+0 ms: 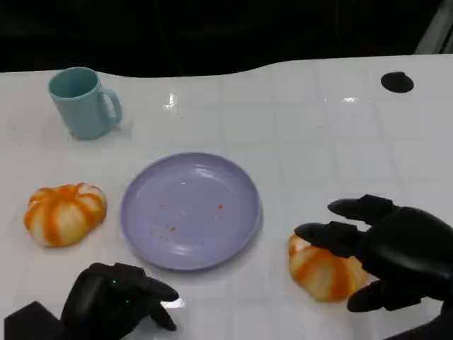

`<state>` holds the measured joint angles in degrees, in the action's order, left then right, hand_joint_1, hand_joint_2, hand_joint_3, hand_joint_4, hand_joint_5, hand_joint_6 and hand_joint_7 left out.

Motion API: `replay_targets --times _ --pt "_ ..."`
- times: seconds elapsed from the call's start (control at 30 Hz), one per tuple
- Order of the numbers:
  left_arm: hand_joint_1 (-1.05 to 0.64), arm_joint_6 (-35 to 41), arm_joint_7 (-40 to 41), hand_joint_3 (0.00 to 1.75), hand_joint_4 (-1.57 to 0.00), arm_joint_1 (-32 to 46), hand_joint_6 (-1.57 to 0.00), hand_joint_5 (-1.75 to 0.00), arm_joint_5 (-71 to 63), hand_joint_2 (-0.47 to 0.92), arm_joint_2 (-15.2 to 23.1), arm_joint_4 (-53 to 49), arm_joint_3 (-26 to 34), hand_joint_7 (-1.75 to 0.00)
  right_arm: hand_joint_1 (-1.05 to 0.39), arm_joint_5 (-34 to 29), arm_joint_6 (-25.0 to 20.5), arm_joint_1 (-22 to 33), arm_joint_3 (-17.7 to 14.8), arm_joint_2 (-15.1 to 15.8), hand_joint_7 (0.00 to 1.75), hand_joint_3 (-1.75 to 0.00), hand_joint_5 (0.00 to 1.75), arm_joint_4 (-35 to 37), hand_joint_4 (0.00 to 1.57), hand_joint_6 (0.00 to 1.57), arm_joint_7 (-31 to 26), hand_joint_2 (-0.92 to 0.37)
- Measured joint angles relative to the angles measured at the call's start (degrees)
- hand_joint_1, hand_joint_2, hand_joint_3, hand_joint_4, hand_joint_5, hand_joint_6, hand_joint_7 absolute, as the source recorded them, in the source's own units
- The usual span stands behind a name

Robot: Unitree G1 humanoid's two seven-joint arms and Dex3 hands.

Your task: Grasp the bread from the table and place it into the plate.

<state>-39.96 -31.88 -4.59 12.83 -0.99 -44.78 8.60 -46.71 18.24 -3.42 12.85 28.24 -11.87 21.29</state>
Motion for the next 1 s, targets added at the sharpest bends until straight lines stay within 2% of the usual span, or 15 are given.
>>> replay_targets --times 0.4,0.7,0.8,0.87,0.9,0.93,0.97,1.0 --pt "-1.05 -0.25 0.13 0.01 -1.40 0.71 -1.57 -0.81 -0.05 0.92 -0.05 0.50 -0.53 -0.19 -0.66 -5.87 -1.82 -4.78 6.16 -0.01 0.01 -0.04 0.14 9.67 0.14 0.27 -4.73 -0.92" --pt "-1.05 -0.31 0.89 0.01 -1.41 1.19 -1.57 -0.82 -0.09 0.92 -0.09 0.58 -0.71 -0.23 -0.63 -6.72 -3.55 -7.25 8.88 -0.08 0.01 -0.05 0.12 16.61 0.16 0.29 -7.60 -0.92" --pt "-1.05 -0.30 0.89 0.01 -1.41 1.28 -1.57 -0.82 -0.07 0.92 -0.09 0.59 -0.76 -0.22 -0.59 -6.75 -3.45 -8.83 10.11 -0.09 0.03 -0.09 0.14 19.25 0.24 0.34 -8.60 -0.92" --pt "-1.05 -0.23 0.90 0.00 -1.40 1.29 -1.57 -0.82 -0.07 0.92 -0.10 0.61 -0.78 -0.22 -0.51 -6.65 -3.05 -10.23 11.01 -0.29 0.04 -0.13 0.16 21.50 0.40 0.43 -9.80 -0.92" --pt "-1.05 -0.22 0.90 0.00 -1.40 1.29 -1.57 -0.82 -0.07 0.92 -0.10 0.61 -0.79 -0.22 -0.45 -6.58 -2.64 -10.76 11.25 -0.46 0.07 -0.15 0.22 22.65 0.54 0.51 -10.78 -0.92" --pt "-1.05 -0.22 0.91 0.00 -1.40 1.31 -1.57 -0.82 -0.08 0.92 -0.10 0.61 -0.78 -0.22 -0.40 -6.29 -2.00 -11.23 11.41 -0.79 0.08 -0.17 0.40 23.99 0.69 0.64 -12.26 -0.92" --pt "-1.05 -0.22 0.92 0.00 -1.40 1.33 -1.57 -0.82 -0.08 0.92 -0.10 0.61 -0.78 -0.21 -0.35 -5.82 -0.85 -11.69 11.45 -1.34 0.07 -0.18 0.63 25.72 0.76 0.77 -14.48 -0.92" --pt "-1.05 -0.22 0.91 0.00 -1.40 1.34 -1.57 -0.82 -0.08 0.92 -0.10 0.61 -0.80 -0.21 -0.33 -5.28 0.59 -12.07 11.47 -2.00 0.07 -0.21 0.81 27.82 0.77 0.84 -17.64 -0.92"
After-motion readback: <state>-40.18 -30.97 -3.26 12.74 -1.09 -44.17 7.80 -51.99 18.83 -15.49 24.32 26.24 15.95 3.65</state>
